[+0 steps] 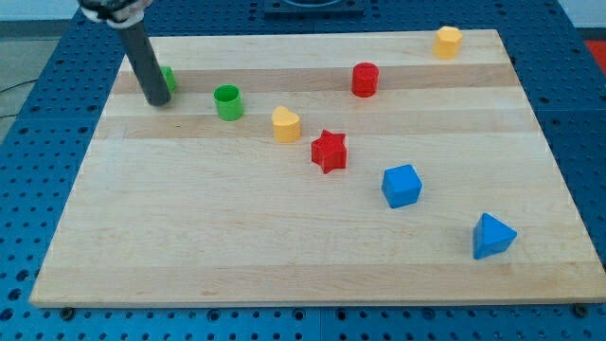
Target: Move the red circle diagonal to the bottom left of the yellow heart
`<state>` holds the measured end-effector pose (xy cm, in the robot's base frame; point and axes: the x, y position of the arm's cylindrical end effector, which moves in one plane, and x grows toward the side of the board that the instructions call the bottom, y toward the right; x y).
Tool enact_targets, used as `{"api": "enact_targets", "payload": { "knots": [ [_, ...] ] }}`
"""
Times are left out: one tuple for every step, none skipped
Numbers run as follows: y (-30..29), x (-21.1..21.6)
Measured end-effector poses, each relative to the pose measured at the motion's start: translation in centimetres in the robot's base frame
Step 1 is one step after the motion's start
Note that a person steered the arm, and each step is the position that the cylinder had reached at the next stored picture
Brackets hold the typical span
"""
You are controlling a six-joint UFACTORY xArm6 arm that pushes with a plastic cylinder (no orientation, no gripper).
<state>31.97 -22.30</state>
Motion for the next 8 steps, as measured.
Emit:
{"api": "enact_targets", "payload": {
  "knots": [
    [0.5,-3.2],
    [1.0,-3.9],
    [8.6,-4.1],
    [16.6,-3.8],
    [19.0,-2.8],
    [14.6,-0.3],
    [14.1,1.1],
    [16.4,0.2]
  ]
}}
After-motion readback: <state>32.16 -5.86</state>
